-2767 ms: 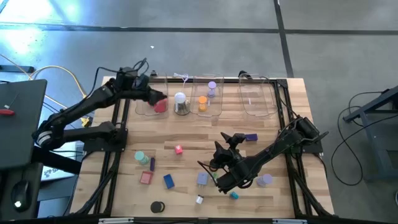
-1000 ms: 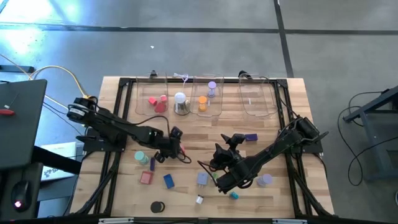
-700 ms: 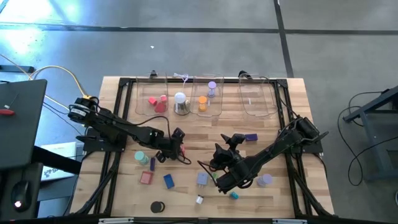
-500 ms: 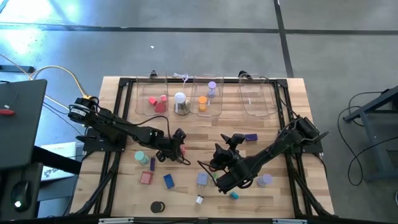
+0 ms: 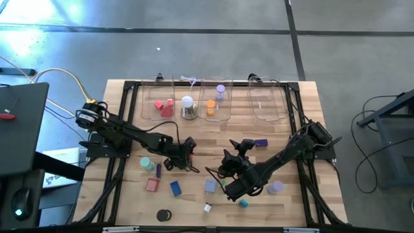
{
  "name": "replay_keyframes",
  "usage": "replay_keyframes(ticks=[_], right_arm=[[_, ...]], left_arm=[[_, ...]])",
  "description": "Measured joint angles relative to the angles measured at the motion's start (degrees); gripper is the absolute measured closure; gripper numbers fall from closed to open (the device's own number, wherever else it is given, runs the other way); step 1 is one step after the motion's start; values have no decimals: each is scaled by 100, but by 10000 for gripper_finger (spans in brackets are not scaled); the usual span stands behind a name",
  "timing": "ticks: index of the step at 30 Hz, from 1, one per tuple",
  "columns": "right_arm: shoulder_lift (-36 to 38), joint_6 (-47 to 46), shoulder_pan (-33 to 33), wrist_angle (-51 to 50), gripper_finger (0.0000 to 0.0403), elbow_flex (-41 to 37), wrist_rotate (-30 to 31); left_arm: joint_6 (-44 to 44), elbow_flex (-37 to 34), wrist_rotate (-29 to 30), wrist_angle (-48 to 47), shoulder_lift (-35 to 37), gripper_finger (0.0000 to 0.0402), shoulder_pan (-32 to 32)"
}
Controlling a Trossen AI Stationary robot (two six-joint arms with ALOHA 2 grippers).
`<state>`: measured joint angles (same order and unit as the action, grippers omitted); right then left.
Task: Pick & Place Office items
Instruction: Put the pink charger adapter into the left transparent bin
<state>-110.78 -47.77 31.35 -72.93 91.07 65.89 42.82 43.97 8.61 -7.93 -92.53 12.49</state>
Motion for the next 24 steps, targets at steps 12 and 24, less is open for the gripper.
replay_keyframes(ticks=[12,24], right_arm=[[0,2,0,1,168,0,-2],[0,2,0,-1,168,0,-33]], left_arm=[[-599,-4,-92,-101,12,249,0],[-1346,-28,785,104,0,251,263]])
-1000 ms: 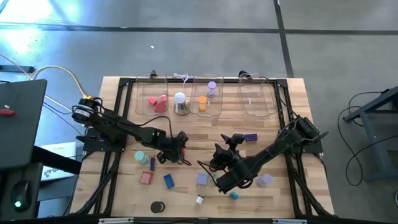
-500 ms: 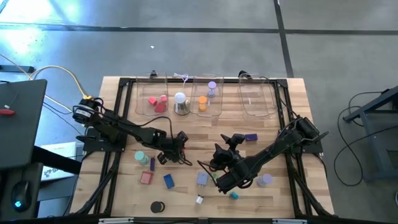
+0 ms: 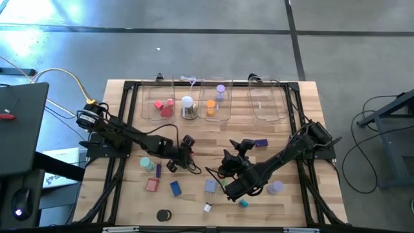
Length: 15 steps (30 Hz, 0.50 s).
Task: Pick & Place Office items
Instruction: Put the pink charger adapter into the left transparent bin
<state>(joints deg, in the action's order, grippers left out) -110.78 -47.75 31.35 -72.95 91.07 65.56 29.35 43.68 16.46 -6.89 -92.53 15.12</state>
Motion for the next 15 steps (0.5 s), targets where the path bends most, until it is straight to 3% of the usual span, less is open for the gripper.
replay_keyframes(ticks=[9,15], right_arm=[[0,0,0,-7,168,0,-133],[0,0,2,-3,168,-8,-127]], left_arm=[[-637,-13,530,-285,289,254,135],[-1624,-7,1056,-244,291,254,296]])
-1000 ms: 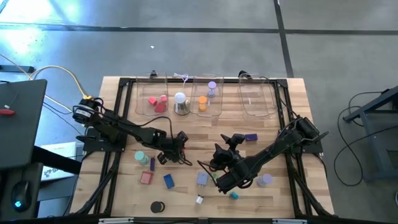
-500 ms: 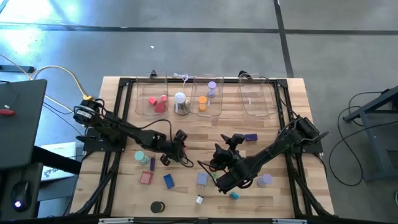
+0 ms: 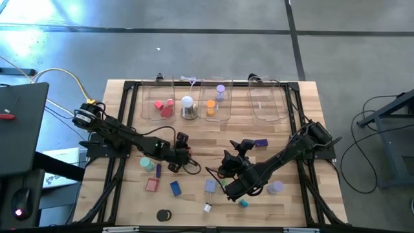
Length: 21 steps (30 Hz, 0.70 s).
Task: Pick & Place Office items
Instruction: Put the pink charger adapter into the left transparent bin
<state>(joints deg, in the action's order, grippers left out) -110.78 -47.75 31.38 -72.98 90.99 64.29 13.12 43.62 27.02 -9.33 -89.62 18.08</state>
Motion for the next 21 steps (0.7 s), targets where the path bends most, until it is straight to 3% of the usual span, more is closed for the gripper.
replay_keyframes(ticks=[8,13,21], right_arm=[[0,-32,-2,90,168,-282,5],[0,-54,33,210,168,-385,3],[0,-52,79,289,168,-386,7]], left_arm=[[-633,0,1277,365,77,254,225],[-510,134,1331,482,622,254,250],[-613,474,1237,-387,2059,255,-54]])
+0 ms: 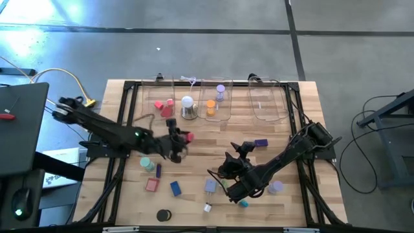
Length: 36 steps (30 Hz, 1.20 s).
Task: Pick & Place Office items
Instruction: Put the pink charger adapter into the left transparent bin
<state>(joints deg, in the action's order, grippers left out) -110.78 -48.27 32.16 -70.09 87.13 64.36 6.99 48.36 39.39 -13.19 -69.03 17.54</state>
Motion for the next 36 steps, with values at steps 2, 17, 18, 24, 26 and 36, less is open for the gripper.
replay_keyframes(ticks=[2,17,18,24,26,36], right_arm=[[0,13,0,0,168,0,0],[0,50,-2,5,168,0,34],[0,50,-2,5,168,0,76],[0,116,-33,5,168,0,214],[0,115,-33,5,168,0,173],[0,114,-37,47,168,0,144]], left_arm=[[-155,24,-211,-172,344,255,-246],[-2322,28,-1685,-1880,1015,255,-3620],[-2512,28,-1703,-1910,1015,255,-3829],[-2688,28,-2122,-2128,1000,255,-4964],[-2761,28,-2395,-2346,936,256,-5352],[-2807,28,-2840,-2736,97,255,-6474]])
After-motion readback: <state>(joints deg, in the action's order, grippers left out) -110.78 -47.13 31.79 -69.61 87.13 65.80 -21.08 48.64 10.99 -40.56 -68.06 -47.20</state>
